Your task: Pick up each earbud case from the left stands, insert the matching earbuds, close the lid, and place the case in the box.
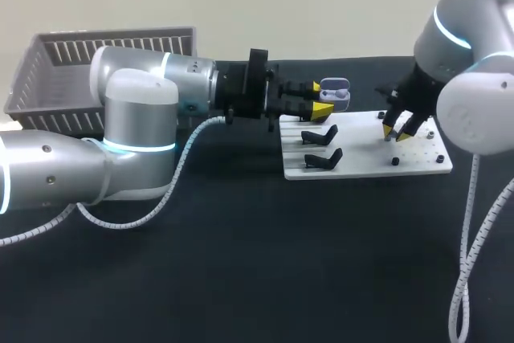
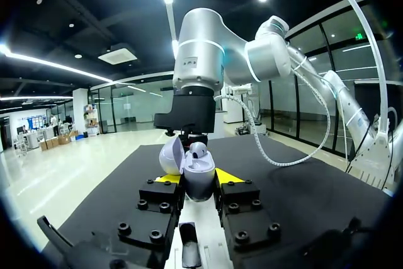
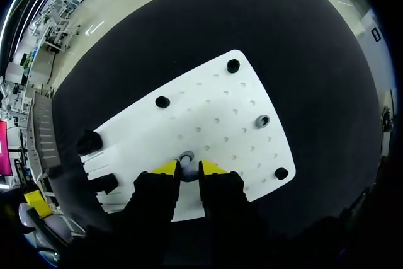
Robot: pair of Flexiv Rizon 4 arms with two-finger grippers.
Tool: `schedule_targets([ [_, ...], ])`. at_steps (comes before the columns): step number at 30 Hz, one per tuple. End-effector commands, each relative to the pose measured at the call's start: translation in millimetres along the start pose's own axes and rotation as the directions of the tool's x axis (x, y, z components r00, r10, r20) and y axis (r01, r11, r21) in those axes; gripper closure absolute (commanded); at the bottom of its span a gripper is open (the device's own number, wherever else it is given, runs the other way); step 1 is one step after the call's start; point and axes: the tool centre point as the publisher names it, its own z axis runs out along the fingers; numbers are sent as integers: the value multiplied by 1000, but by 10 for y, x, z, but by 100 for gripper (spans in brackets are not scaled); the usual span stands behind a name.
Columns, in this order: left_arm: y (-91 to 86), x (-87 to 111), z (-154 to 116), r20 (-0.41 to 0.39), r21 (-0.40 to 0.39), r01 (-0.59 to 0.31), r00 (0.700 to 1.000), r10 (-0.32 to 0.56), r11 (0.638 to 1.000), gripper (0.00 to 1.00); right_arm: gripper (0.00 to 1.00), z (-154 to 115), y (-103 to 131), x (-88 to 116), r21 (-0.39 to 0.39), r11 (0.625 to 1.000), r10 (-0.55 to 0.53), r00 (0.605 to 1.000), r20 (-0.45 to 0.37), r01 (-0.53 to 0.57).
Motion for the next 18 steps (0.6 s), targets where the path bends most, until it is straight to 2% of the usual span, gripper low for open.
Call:
schedule_targets([
  [1,-7,6,0,1,-3,-2,1000,2,1000,100,100,-66,9,26,-5,1000,-4,1000,1,4],
  [9,-7,6,0,1,-3,-2,1000,2,1000,100,100,-418,14,126,-22,1000,-16,1000,27,17],
  [18,-7,6,0,1,-3,-2,1000,2,1000,100,100,-1068,7,142,-34,998,-47,996,79,50],
])
